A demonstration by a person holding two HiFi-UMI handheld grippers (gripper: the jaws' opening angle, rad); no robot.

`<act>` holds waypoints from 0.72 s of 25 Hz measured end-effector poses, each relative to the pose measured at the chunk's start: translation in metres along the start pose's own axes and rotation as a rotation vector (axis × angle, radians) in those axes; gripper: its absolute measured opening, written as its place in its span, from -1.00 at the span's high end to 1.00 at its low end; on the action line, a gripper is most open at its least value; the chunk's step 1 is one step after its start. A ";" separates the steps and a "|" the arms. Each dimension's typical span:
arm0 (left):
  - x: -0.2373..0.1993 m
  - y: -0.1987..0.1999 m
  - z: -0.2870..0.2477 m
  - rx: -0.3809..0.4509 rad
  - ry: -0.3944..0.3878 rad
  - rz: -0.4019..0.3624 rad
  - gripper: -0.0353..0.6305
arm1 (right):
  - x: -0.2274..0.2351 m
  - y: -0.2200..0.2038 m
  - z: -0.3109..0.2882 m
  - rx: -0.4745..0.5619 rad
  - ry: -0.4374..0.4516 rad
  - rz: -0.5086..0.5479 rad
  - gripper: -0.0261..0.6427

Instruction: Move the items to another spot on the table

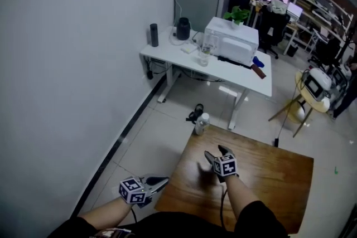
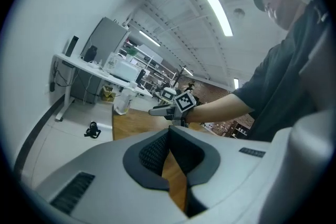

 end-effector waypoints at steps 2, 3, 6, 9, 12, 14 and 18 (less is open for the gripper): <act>0.020 0.004 -0.020 0.008 -0.043 -0.013 0.92 | 0.002 -0.002 0.044 0.054 0.039 -0.054 0.21; 0.031 0.006 -0.032 0.011 -0.065 -0.022 0.92 | 0.003 -0.003 0.068 0.084 0.064 -0.086 0.31; 0.077 0.003 -0.066 0.009 -0.120 -0.050 0.92 | 0.009 -0.017 0.148 0.145 0.129 -0.148 0.55; 0.140 -0.007 -0.101 0.018 -0.150 -0.062 0.92 | 0.017 -0.048 0.239 0.168 0.193 -0.113 0.88; 0.206 -0.024 -0.139 0.042 -0.147 -0.067 0.92 | 0.028 -0.085 0.325 0.187 0.241 -0.082 0.97; 0.251 -0.038 -0.164 0.062 -0.138 -0.048 0.92 | 0.037 -0.111 0.378 0.201 0.271 -0.084 0.97; 0.358 -0.071 -0.213 0.065 -0.195 -0.006 0.92 | 0.055 -0.156 0.485 0.205 0.306 -0.054 0.97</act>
Point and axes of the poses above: the fingertips, and each gripper's own axes: z backward along the fingers, x to its right, y out of its top, the point moved 1 cm from there along z, backward along the fingers, and after that the axes turned 4 degrees about x, right-handed, at the moved point
